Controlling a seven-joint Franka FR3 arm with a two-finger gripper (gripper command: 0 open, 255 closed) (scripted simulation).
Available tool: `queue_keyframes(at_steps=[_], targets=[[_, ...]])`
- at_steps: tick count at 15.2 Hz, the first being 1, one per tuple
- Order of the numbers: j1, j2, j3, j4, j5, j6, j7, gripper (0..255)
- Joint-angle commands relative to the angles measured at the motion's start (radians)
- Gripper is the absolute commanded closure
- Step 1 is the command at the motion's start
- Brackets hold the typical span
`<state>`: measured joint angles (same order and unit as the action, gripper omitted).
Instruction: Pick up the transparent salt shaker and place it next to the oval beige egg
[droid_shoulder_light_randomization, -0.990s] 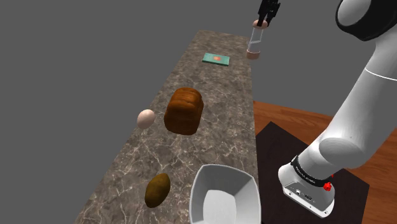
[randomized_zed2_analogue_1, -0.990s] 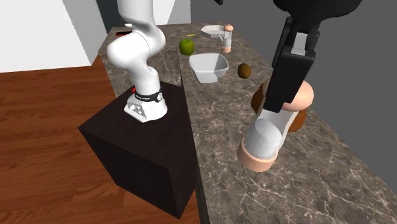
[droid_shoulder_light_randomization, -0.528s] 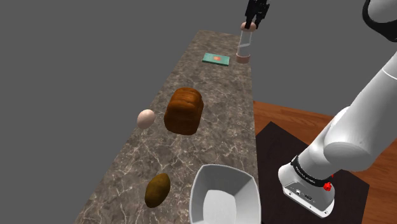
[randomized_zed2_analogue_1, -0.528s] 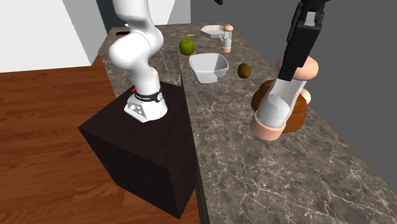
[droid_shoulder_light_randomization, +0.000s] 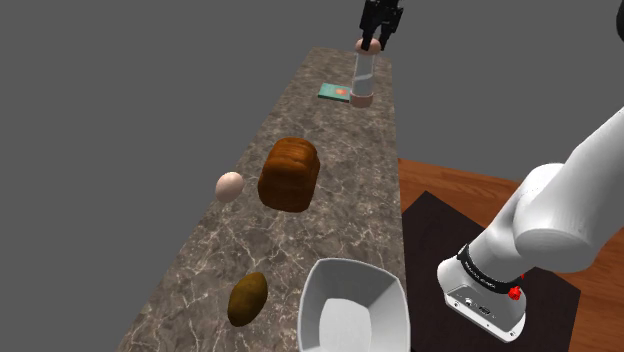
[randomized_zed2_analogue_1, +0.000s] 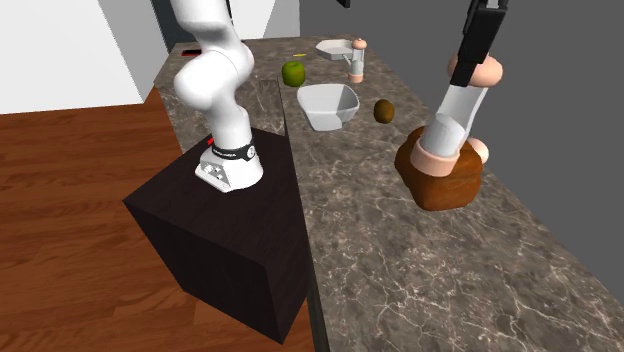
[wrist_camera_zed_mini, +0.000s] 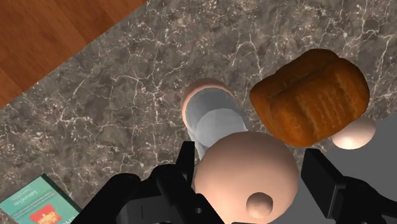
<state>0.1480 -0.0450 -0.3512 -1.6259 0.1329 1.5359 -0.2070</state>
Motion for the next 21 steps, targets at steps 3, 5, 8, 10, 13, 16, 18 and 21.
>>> queue_keyframes(at_steps=[3,5,8,10,13,16,18,21], targets=[[0.048,-0.025,0.055,-0.037,-0.001,0.028,0.102,255],[0.071,-0.028,0.081,-0.043,0.001,0.038,0.150,255],[0.103,-0.025,0.120,-0.042,0.006,0.050,0.220,255],[0.126,-0.017,0.145,-0.035,0.010,0.058,0.266,255],[0.158,0.002,0.181,-0.015,0.015,0.067,0.334,255],[0.191,0.031,0.216,0.016,0.020,0.075,0.401,255],[0.213,0.055,0.238,0.044,0.022,0.078,0.444,255],[0.245,0.099,0.269,0.096,0.024,0.079,0.509,255]])
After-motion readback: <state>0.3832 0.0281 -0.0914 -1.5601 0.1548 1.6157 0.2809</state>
